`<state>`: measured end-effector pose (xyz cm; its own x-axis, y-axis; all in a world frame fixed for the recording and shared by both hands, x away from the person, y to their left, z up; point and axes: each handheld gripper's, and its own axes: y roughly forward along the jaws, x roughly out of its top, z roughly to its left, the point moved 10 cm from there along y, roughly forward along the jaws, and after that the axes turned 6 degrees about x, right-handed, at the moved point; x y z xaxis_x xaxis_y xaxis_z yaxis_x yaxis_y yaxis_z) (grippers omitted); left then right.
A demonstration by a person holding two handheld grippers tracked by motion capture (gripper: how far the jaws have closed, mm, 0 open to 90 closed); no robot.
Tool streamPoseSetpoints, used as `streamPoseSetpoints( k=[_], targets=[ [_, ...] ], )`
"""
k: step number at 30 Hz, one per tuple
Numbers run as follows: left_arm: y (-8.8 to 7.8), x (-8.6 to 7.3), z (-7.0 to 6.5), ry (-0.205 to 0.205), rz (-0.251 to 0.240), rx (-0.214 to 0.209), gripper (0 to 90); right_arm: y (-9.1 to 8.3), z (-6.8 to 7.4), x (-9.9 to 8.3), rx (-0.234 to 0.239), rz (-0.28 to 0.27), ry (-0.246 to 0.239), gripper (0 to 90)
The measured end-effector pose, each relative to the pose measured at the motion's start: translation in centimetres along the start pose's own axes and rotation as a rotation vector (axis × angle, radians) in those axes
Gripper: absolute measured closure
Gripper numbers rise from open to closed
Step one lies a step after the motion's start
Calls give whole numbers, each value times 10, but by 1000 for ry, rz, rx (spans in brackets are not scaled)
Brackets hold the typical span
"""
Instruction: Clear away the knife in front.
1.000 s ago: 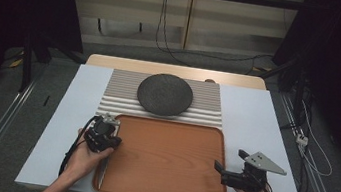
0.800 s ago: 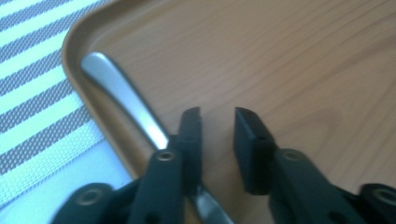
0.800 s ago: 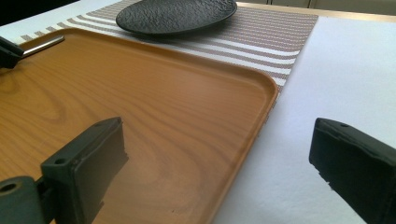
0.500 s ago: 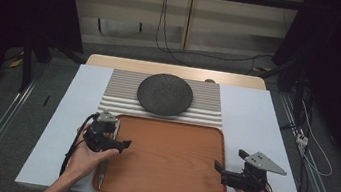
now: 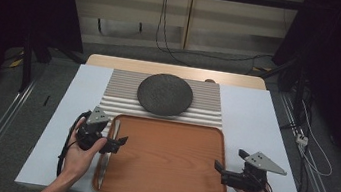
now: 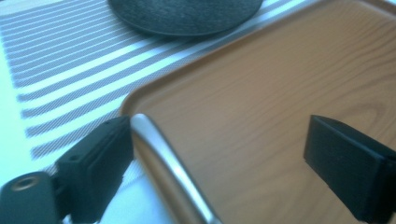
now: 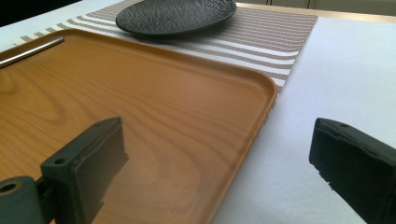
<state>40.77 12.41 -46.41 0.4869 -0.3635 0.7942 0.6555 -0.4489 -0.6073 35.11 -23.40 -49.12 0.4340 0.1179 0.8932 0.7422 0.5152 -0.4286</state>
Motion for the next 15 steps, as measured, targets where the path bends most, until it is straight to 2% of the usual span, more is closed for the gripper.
streamPoseSetpoints(
  k=[1, 4, 6, 7, 9, 11, 13, 15],
  targets=[
    [-5, 0, -1, -30, -26, -6, 124, 0, 0, 0, -1, 0, 2, 36],
    [-11, -7, 0, -49, -43, 8, 118, -1, -1, -1, -5, 0, 6, 35],
    [-15, -12, 2, -44, -62, 15, 114, -1, -1, 0, -5, -1, 5, 35],
    [-16, -14, 4, -28, -70, 27, 108, -1, 0, 0, -4, -2, 4, 36],
    [-15, -19, 8, -36, -70, 51, 105, -1, 0, -1, -4, 0, 2, 35],
    [-15, -22, 9, -67, -79, 28, 96, -1, 0, 0, -5, -1, 2, 35],
    [-16, -21, 12, -61, -91, 49, 96, -1, 0, 0, -5, -1, 2, 35],
    [-15, -21, 10, -57, -90, 44, 97, -1, -1, 0, -7, -2, 8, 35]
  ],
)
